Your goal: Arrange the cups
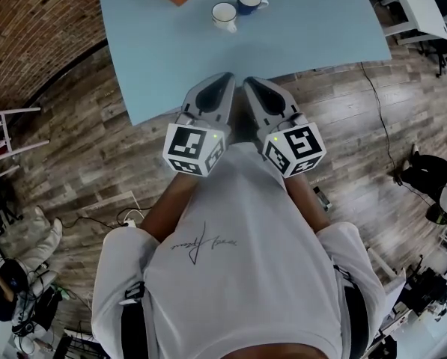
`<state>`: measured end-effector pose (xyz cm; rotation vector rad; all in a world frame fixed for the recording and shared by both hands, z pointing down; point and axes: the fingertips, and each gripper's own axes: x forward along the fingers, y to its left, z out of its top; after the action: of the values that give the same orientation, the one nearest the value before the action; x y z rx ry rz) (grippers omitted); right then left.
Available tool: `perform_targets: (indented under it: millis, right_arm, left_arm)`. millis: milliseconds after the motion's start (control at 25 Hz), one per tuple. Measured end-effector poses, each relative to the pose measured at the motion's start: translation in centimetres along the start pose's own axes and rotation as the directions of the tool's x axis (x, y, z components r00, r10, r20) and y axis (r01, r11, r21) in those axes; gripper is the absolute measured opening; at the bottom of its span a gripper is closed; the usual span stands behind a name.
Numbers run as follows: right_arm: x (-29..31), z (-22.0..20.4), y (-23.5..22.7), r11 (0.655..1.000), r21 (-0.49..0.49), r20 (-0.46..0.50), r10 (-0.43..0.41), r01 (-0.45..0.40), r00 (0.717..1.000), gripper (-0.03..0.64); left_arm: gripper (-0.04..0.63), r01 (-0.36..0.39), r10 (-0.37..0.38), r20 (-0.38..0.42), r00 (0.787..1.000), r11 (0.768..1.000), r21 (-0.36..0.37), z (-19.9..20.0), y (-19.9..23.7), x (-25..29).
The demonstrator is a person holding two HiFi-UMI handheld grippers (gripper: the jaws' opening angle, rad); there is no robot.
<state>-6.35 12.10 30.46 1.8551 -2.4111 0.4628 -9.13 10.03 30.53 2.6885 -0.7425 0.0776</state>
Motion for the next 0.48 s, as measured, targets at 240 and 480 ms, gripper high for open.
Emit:
perform_targets:
  millis: [240, 480]
  right_arm:
    - [1.2, 1.0, -1.8, 1.0, -0.005, -0.006, 0.027, -0.027, 1.0, 0.021]
    - [2.2, 2.1, -4.7, 0.998, -0.004, -0.014, 0.055, -0.055, 0.998, 0.021]
  left_arm:
    - [0.006, -0.035, 0.035, 0.002, 0.999, 0.999, -0.001, 0.6, 0.8, 2.1]
    - [0.006, -0.072, 0.072, -0.006, 0.997, 0.997, -0.013, 0.8, 1.1, 4.9]
